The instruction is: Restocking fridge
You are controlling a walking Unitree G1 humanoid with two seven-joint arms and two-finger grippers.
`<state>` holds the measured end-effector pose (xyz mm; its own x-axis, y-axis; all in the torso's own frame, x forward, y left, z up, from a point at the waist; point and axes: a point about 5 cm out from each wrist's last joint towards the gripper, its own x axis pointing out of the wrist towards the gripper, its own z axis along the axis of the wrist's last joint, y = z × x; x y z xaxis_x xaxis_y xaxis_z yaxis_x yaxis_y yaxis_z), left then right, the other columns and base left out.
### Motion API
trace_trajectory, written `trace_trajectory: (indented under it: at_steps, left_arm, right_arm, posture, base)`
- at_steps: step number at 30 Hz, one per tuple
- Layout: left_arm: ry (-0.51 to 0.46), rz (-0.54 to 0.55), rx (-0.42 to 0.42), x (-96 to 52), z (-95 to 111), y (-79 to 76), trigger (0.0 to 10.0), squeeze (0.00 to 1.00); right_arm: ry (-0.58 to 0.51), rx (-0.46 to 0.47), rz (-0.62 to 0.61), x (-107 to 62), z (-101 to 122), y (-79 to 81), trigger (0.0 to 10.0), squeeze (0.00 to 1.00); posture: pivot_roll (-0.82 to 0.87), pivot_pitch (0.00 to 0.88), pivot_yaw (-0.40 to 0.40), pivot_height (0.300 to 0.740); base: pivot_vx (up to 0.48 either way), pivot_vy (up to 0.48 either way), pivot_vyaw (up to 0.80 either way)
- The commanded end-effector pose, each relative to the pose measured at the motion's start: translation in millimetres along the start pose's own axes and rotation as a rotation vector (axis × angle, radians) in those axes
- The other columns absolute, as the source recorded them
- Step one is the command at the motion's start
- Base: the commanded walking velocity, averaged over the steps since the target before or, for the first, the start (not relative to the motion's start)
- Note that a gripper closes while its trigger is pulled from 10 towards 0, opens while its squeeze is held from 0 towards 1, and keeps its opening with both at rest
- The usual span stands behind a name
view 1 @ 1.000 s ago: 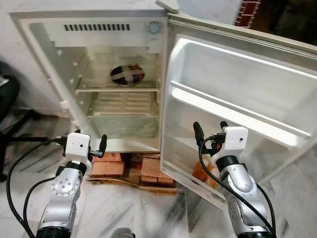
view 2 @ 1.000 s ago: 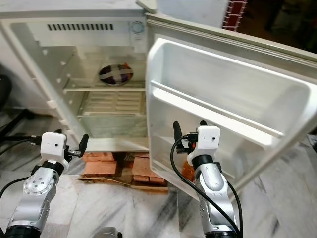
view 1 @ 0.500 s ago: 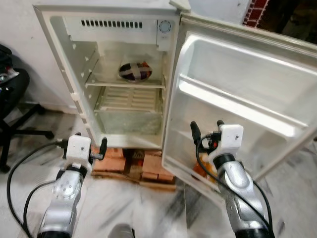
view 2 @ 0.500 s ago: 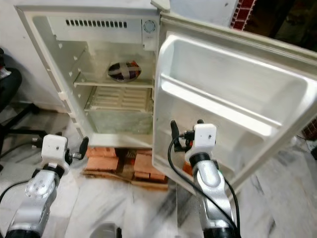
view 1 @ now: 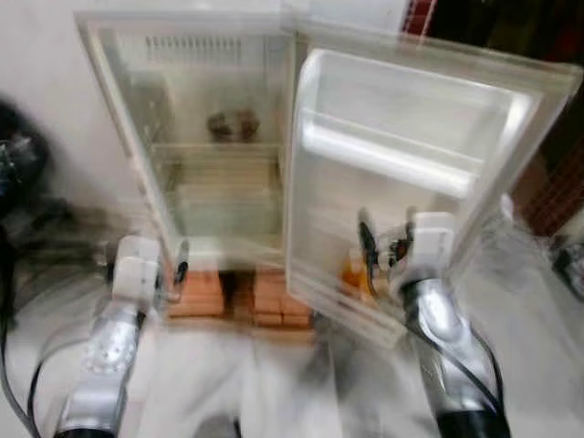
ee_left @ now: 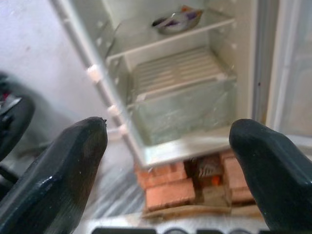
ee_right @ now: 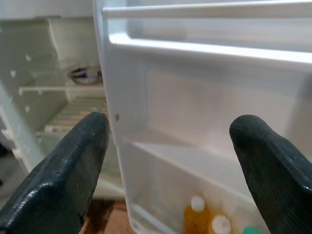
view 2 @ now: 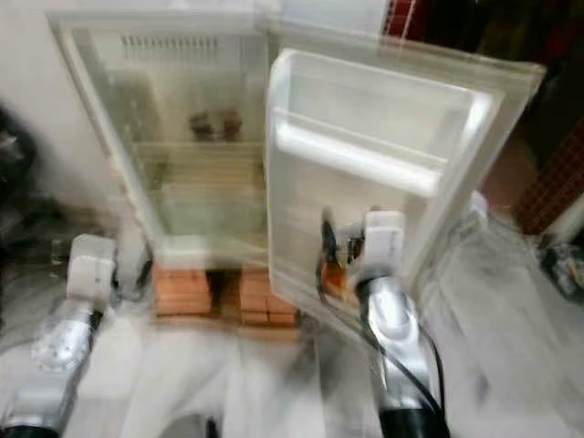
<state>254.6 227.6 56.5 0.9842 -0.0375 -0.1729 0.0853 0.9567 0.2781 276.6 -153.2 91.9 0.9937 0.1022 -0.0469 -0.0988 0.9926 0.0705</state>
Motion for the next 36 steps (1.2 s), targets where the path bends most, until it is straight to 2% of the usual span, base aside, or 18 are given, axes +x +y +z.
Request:
trace_trajectory:
  at_steps: [1,5,6,10,13,18,22,26,31,36]
  left_arm:
    - [-0.025,-0.012,0.041,1.9,6.9,5.6,10.0,0.00]
    - [-0.006,-0.014,0.031,-3.9,0.7,4.9,10.0,0.00]
    - [0.001,-0.012,0.005,-6.8,-1.2,1.2,10.0,0.00]
    - [-0.046,-0.041,-0.029,-4.5,8.2,-7.8,10.0,0.00]
    - [-0.051,0.000,-0.046,-2.0,11.9,-2.5,10.0,0.00]
    - [-0.047,0.002,-0.022,1.0,10.4,2.7,10.0,0.00]
    - [-0.061,0.020,-0.070,1.0,13.3,5.1,10.0,0.00]
    - [-0.080,0.037,-0.085,-2.6,13.7,5.3,10.0,0.00]
    - [-0.034,0.043,-0.097,-6.9,1.2,2.0,10.0,0.00]
    - [-0.037,0.014,-0.092,-5.8,2.0,-2.3,10.0,0.00]
  right_arm:
    - [-0.018,0.001,0.002,2.4,5.7,1.1,10.0,0.00]
    - [-0.001,0.006,-0.020,-0.9,1.0,-3.7,10.0,0.00]
    - [0.004,0.004,-0.026,-2.0,-0.6,-5.7,10.0,0.00]
    - [-0.009,0.014,-0.039,3.2,3.3,-7.1,10.0,0.00]
    - [-0.027,0.027,-0.053,9.9,11.5,-5.1,10.0,0.00]
    - [0.010,0.078,-0.076,13.5,9.2,-7.7,10.0,0.00]
    - [-0.001,0.045,-0.068,13.7,8.8,-8.9,10.0,0.00]
    - [-0.005,0.066,-0.090,13.8,7.4,-12.1,10.0,0.00]
    - [0.029,0.079,-0.136,13.0,-3.7,-22.1,10.0,0.00]
    - [0.028,0.068,-0.107,15.9,-5.2,-16.7,10.0,0.00]
  posture:
    - [0.05,0.000,-0.023,0.740]
    - [0.04,0.000,-0.016,0.740]
    - [0.04,0.000,-0.017,0.740]
    - [0.05,0.000,-0.019,0.740]
    - [0.04,0.000,-0.017,0.740]
    - [0.04,0.000,-0.027,0.740]
    - [0.04,0.000,-0.024,0.740]
    - [0.03,0.000,-0.013,0.740]
    - [0.04,0.000,-0.020,0.740]
    - [0.04,0.000,-0.016,0.740]
  base:
    - [0.000,0.000,0.00]
    - [0.000,0.000,0.00]
    - [0.000,0.000,0.00]
    - [0.000,0.000,0.00]
    - [0.000,0.000,0.00]
    - [0.000,0.000,-0.24]
    - [0.000,0.000,-0.80]
    - [0.000,-0.367,-0.60]
    - [0.000,-0.319,0.00]
    - [0.000,-0.315,0.00]
